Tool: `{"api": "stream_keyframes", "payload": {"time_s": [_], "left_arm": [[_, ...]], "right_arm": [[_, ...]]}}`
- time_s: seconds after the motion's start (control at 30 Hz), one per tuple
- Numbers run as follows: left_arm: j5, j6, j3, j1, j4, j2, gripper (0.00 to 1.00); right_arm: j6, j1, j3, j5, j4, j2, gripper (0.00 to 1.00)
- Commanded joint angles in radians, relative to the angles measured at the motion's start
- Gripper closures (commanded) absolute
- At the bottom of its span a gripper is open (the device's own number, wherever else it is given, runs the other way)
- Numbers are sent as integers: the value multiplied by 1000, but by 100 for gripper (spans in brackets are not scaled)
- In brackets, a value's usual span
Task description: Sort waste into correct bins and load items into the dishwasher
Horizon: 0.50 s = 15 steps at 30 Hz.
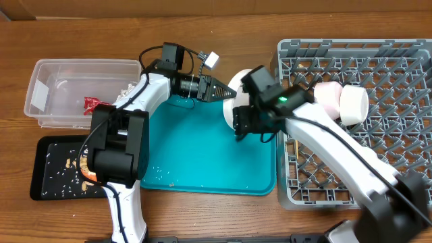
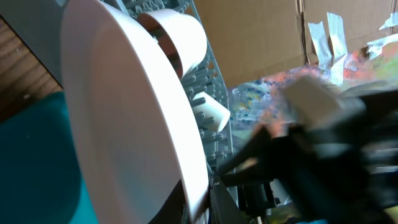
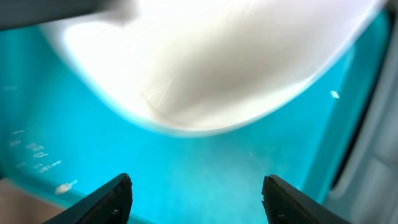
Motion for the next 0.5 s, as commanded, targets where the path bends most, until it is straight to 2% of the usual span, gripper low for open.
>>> {"api": "stream_keyframes", "payload": {"time_s": [0.0, 0.2, 0.33, 0.47], "left_arm": [[-17, -46, 61, 11, 0, -47, 96], [-70, -111, 133, 0, 2, -171, 96], [-167, -238, 180, -36, 23, -269, 96], [-251, -418, 191, -107, 116, -336, 96]], "right_arm": [[-1, -13, 20, 13, -54, -181, 29], [-1, -74, 63, 13, -143, -376, 21], [-1, -151, 66, 14, -212, -480, 17], [39, -250, 66, 87, -269, -542, 16]]}}
